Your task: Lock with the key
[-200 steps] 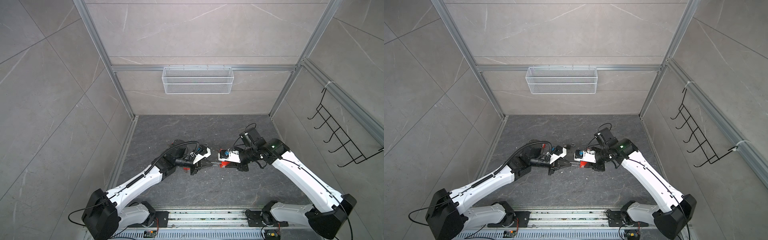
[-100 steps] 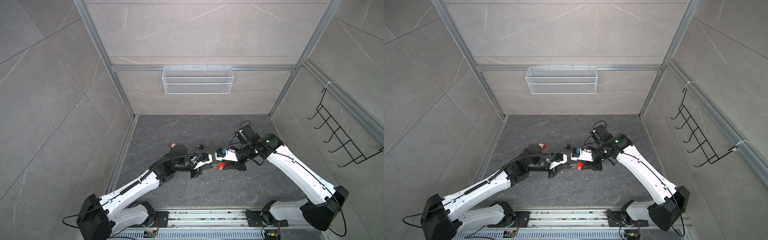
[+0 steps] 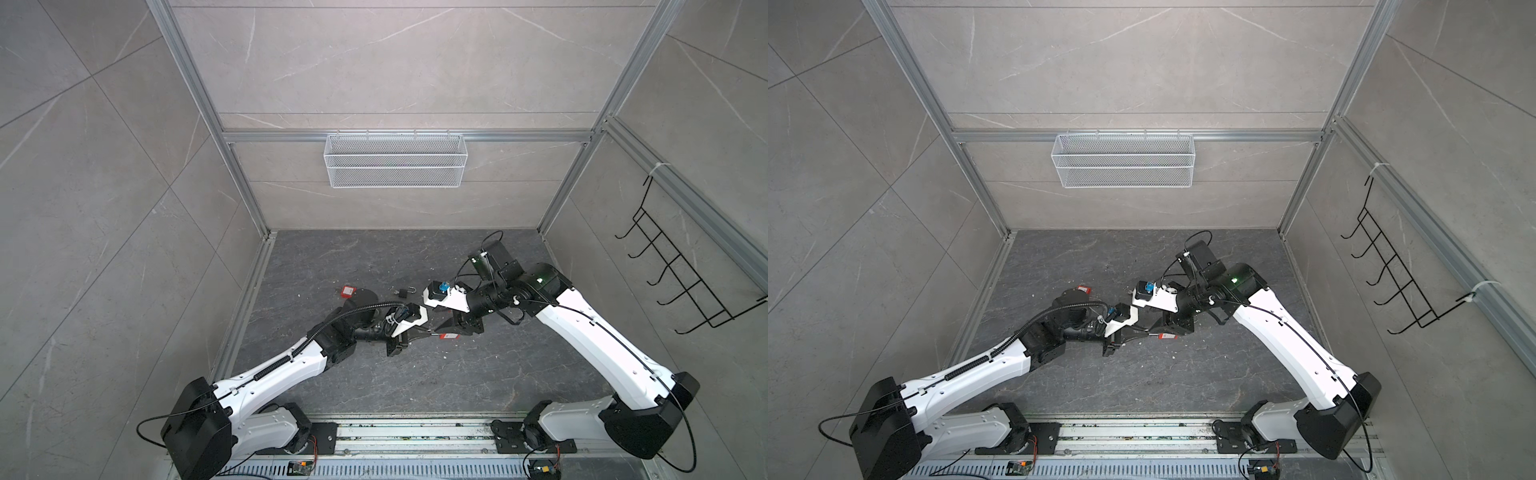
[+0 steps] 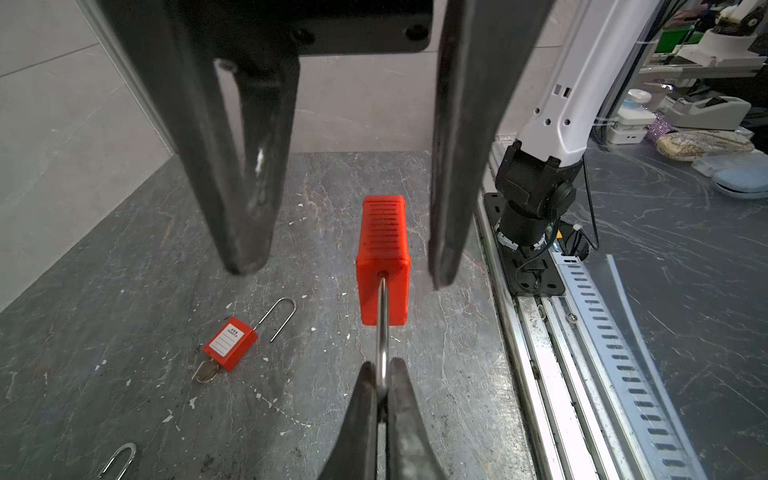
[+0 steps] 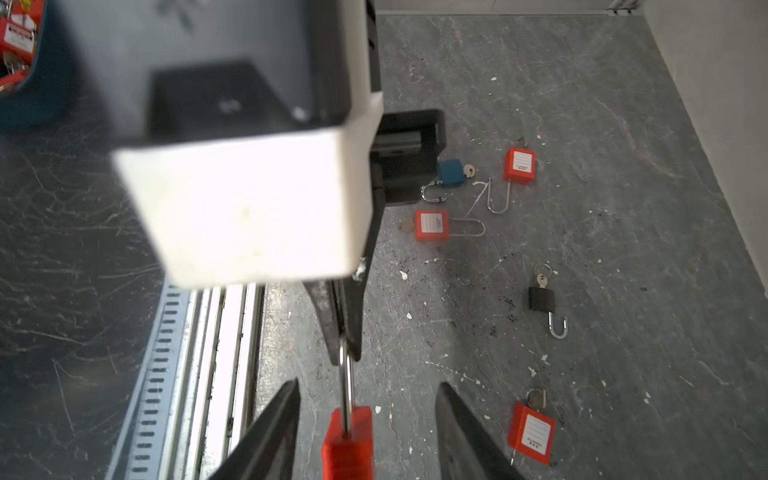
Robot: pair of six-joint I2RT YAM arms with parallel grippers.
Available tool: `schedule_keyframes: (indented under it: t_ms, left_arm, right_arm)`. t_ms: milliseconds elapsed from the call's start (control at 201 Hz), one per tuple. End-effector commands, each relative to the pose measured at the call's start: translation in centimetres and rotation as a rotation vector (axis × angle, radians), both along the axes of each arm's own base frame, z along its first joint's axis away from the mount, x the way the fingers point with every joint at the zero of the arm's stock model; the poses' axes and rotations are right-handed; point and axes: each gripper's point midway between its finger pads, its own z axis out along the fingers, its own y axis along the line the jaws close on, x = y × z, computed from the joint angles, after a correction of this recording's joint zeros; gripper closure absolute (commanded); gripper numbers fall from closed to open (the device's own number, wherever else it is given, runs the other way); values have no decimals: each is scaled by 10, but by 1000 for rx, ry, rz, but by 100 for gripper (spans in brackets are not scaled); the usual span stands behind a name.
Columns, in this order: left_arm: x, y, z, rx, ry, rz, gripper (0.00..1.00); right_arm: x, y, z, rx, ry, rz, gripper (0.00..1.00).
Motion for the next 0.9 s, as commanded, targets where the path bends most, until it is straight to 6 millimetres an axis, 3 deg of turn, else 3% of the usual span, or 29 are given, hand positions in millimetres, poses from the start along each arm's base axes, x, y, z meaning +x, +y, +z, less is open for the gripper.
schedule_keyframes:
  t_ms: [0, 209, 458, 647, 891]
  left_arm:
    - [-2, 0, 40, -112, -85, -39, 100]
    - [-9, 0, 44, -125, -71, -77, 100]
    - [-15, 0, 48, -134, -82, -109, 100]
    - [-17, 0, 51, -140, -91, -117, 100]
    - [-21, -2, 59, -154, -100, -136, 100]
  right_arm:
    - [-18, -21, 9, -36, 41, -64, 41]
    - [-33, -54, 17, -89, 65, -149, 36]
    - [-23, -94, 2, -231, 141, -241, 38]
    - [-24, -86, -16, -243, 236, -203, 40]
    - [-21, -82, -45, -292, 301, -145, 52]
